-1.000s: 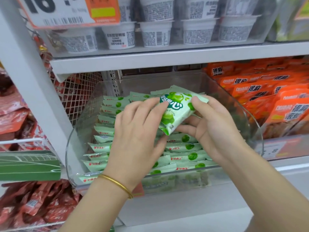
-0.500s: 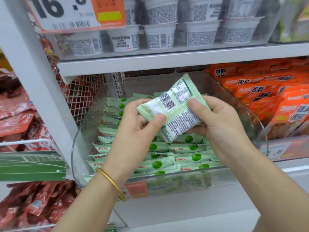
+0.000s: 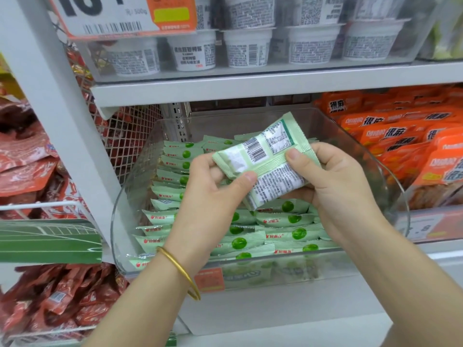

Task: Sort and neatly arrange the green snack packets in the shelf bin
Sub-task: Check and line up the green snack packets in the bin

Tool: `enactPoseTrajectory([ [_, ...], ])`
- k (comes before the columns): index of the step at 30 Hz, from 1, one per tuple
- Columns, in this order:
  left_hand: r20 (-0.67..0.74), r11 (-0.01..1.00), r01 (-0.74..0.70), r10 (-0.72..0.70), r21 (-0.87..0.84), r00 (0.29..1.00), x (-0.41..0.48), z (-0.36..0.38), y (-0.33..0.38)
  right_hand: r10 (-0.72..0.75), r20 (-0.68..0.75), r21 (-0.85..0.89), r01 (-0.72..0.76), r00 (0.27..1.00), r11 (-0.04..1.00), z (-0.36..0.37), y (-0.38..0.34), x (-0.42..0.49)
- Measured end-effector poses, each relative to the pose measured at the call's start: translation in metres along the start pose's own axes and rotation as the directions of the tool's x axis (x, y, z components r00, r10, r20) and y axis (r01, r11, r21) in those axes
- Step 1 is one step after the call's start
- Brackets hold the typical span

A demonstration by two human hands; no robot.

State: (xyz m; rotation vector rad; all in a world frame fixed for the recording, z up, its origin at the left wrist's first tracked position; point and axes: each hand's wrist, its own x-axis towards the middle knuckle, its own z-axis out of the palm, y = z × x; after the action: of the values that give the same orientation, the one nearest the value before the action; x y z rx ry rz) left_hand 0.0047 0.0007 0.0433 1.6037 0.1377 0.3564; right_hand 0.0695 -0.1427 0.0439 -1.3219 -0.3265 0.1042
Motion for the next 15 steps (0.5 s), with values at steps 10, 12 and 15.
enactPoseTrajectory([
  [10,-0.027,0.934,0.33,-0.337,-0.138,0.941,0.019,-0.022,0.006,-0.152,0.195,-0.4,0.22,0.969,0.89,-0.004,0.003,0.003],
  [12,-0.022,0.928,0.35,-0.355,-0.126,0.935,0.022,-0.021,0.008,-0.217,0.291,-0.559,0.35,0.932,0.752,-0.002,0.005,0.004],
  [15,-0.084,0.936,0.314,-0.33,-0.16,0.94,0.031,-0.024,0.012,-0.381,0.268,-0.652,0.457,0.885,0.605,0.003,0.011,0.011],
])
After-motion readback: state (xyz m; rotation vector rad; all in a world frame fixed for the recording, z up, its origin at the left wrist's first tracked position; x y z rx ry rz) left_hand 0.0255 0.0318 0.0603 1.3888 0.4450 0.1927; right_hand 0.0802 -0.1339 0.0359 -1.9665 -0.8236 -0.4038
